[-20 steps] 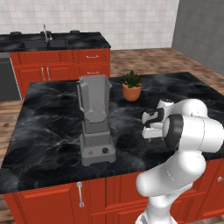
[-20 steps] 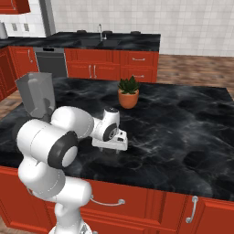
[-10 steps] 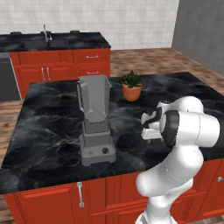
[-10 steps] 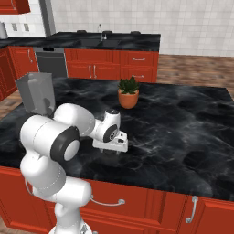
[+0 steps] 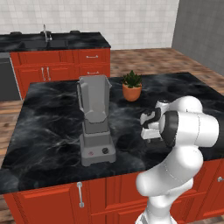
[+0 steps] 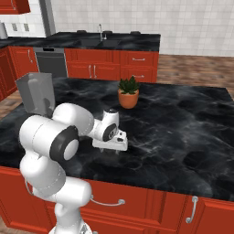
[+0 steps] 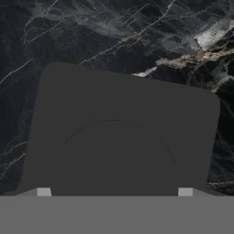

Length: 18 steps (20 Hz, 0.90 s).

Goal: Open the blender lid, put the peach in the blender, close the lid, and start the blender.

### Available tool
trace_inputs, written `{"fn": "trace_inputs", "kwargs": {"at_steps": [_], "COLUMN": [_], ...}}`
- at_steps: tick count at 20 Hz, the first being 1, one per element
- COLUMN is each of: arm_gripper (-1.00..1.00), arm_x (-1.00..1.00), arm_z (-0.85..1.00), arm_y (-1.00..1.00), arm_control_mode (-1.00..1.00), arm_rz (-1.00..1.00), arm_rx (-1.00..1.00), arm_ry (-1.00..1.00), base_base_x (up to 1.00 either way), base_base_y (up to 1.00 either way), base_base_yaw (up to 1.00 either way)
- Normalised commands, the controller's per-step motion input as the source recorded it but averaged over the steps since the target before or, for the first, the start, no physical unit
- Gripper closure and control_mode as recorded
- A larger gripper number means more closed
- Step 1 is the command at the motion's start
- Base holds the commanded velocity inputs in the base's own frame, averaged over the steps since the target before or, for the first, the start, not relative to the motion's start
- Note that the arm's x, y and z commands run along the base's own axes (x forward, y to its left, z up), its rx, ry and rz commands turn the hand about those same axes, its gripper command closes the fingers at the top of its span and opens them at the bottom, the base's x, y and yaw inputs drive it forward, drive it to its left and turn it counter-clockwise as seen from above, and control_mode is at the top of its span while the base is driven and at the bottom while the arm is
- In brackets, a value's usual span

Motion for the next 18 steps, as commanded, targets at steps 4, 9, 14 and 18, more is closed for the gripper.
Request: {"fn": "trace_inputs", "kwargs": {"at_steps": [4,9,14,18], "arm_gripper": [1.00,1.00,1.00,1.00], "arm_x": [-0.11,-0.14,-0.14,-0.08], "arm_z": [0.19,0.73,0.99,0.95], "arm_y": [0.00,0.00,0.07,0.32], "arm_control_mode": [-1.00,-1.00,-1.00,-1.00], "arm_rz": [-0.17,-0.13,-0.17,-0.20], "arm_rx": [0.01,0.02,0.01,0.00], "arm_ry": [-0.01,-0.06,-0.10,-0.09], "base_base_x": [0.00,0.00,0.00,0.00], "base_base_y": [0.00,0.00,0.00,0.00], "base_base_yaw": [0.00,0.00,0.00,0.00]}}
